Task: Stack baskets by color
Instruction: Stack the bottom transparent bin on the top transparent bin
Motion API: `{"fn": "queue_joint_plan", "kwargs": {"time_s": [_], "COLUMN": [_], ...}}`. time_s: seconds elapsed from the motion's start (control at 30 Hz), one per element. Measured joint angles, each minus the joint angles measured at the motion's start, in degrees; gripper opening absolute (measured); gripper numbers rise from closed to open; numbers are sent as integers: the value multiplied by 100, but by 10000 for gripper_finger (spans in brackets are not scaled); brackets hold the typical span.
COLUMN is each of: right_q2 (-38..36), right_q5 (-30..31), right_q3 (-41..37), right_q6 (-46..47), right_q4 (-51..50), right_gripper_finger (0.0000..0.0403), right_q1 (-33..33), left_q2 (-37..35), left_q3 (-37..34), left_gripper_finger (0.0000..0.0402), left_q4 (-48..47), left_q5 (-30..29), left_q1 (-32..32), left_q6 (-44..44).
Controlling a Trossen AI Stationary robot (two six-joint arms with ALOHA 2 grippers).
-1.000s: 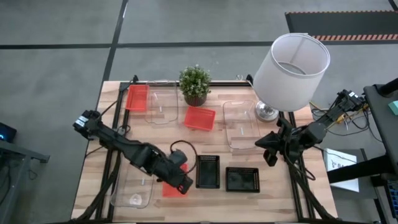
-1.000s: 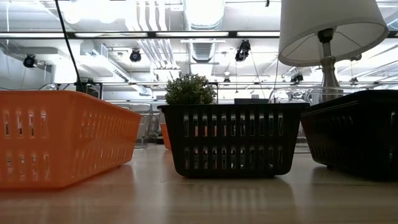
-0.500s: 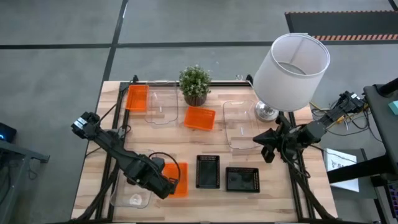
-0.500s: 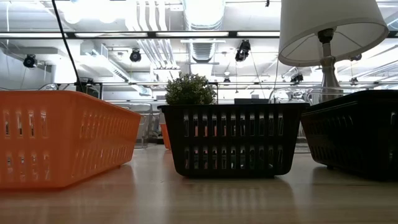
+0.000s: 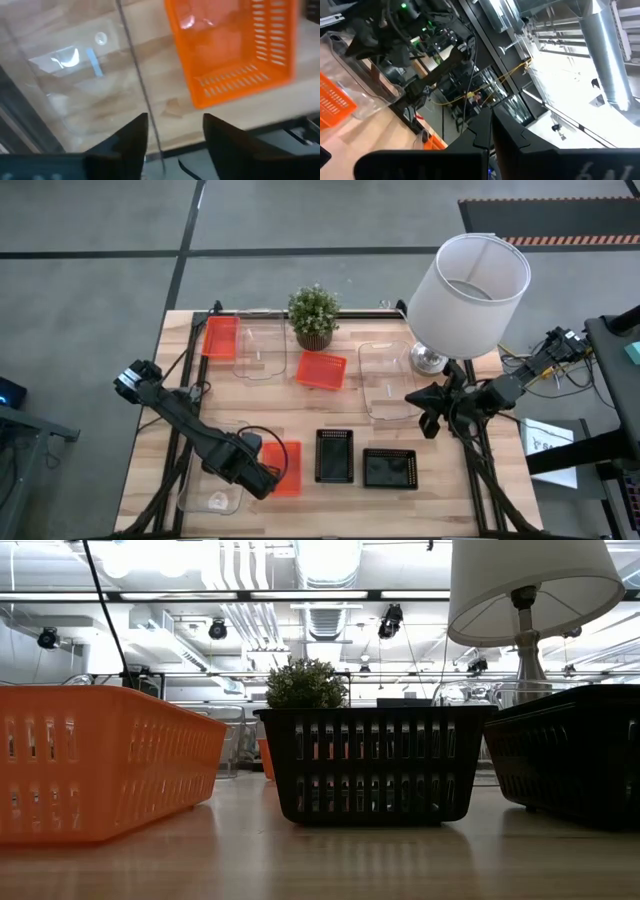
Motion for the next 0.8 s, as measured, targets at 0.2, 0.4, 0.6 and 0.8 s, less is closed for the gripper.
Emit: {"fn": "queue_joint_plan", "kwargs": {"time_s": [0.2, 0.4, 0.6, 0.8], "right_q2": [0, 0, 7, 7], "right_q5": [93, 93, 93, 93], "right_q3": [0, 0, 0, -2], "right_q6": [-2, 1, 4, 4], "right_q4": [-3, -4, -4, -6], "right_gripper_finger": [9, 9, 9, 9], "right_q1": [0, 0, 0, 0], "left_q2": [-6, -11, -11, -11], "left_q3": [-361, -517, -834, -1077], "left_gripper_finger": [235, 233, 209, 189], "left_q4": [35, 45, 257, 316], "left_q5": [27, -114, -118, -120], "left_q1": [2, 2, 2, 7], "left_q6": [-20, -23, -26, -175]}}
